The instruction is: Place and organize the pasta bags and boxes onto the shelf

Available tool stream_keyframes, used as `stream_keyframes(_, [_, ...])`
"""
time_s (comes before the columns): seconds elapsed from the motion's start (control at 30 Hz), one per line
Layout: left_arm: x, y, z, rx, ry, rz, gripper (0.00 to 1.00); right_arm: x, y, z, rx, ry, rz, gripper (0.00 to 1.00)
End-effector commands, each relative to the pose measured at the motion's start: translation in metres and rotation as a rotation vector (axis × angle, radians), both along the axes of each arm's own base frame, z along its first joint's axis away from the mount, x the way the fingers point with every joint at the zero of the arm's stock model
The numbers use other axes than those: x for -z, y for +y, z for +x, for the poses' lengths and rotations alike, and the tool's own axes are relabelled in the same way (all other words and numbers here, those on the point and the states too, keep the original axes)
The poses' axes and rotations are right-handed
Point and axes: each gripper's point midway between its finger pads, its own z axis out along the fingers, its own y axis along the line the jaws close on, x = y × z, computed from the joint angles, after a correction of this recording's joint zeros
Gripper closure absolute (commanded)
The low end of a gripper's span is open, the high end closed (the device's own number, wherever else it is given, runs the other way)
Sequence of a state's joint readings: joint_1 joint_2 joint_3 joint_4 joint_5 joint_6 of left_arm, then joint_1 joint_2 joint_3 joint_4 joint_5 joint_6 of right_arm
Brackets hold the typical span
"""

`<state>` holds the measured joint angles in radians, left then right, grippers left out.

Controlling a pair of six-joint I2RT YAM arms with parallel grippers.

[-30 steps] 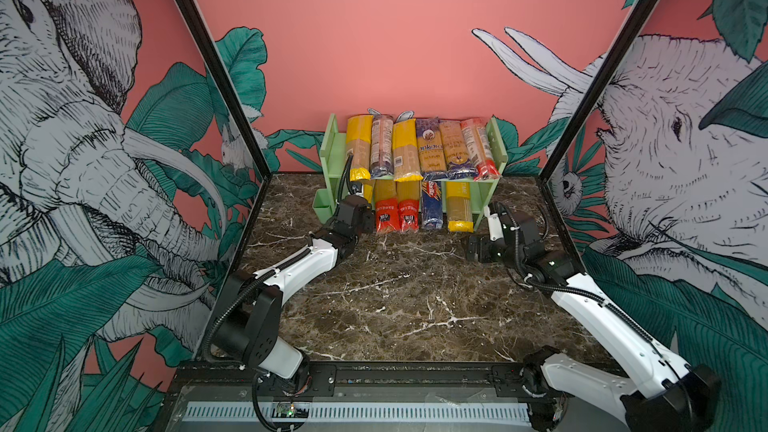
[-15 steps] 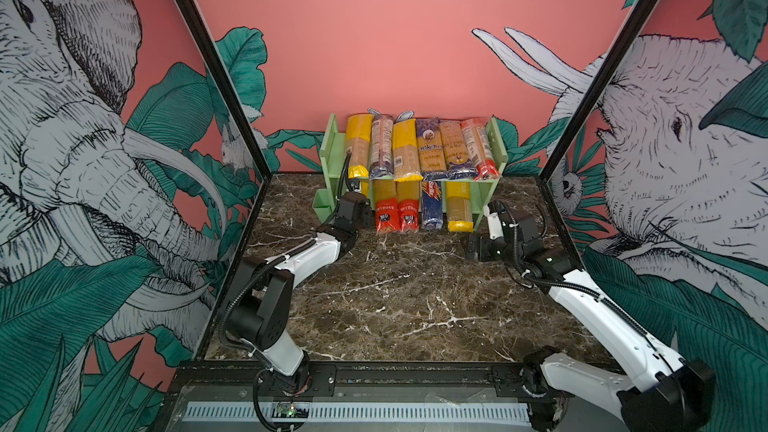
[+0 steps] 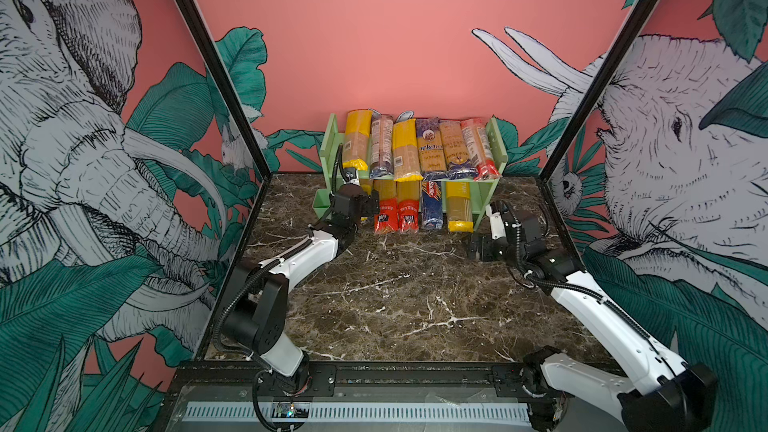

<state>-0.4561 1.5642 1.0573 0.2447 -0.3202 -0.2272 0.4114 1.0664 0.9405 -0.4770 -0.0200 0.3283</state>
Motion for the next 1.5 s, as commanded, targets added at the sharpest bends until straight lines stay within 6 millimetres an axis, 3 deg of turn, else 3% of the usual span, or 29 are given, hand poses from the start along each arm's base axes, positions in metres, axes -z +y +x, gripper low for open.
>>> stream_keyframes(0.0, [-0.028, 0.007, -0.014, 0.004, -0.044, -0.047, 0.01, -0.012, 0.000, -0.001, -0.006, -0.029, 0.019, 0.01])
stream_keyframes(0.4, [-0.026, 0.040, -0.087, -0.002, 0.013, -0.065, 0.01, -0.013, -0.002, -0.009, 0.007, -0.027, 0.047, 0.01])
stream_keyframes(0.6, [-0.034, 0.073, -0.127, -0.055, -0.003, -0.004, 0.01, -0.010, -0.008, -0.013, 0.020, -0.040, 0.033, 0.01])
stream_keyframes(0.73, [-0.018, 0.099, -0.147, -0.127, 0.039, 0.098, 0.01, 0.000, -0.009, -0.012, -0.002, -0.060, -0.009, 0.01])
stream_keyframes(0.93, [0.006, 0.135, -0.173, -0.265, 0.064, 0.151, 0.01, 0.028, -0.040, 0.000, 0.160, -0.067, -0.110, 0.01])
stream_keyframes(1.13, [0.019, 0.148, -0.182, -0.311, 0.017, 0.175, 0.01, 0.047, -0.057, 0.000, 0.246, -0.072, -0.137, 0.01])
stream_keyframes(1.47, [0.045, 0.158, -0.171, -0.373, 0.006, 0.300, 0.01, 0.071, -0.094, 0.001, 0.385, -0.139, -0.272, 0.01])
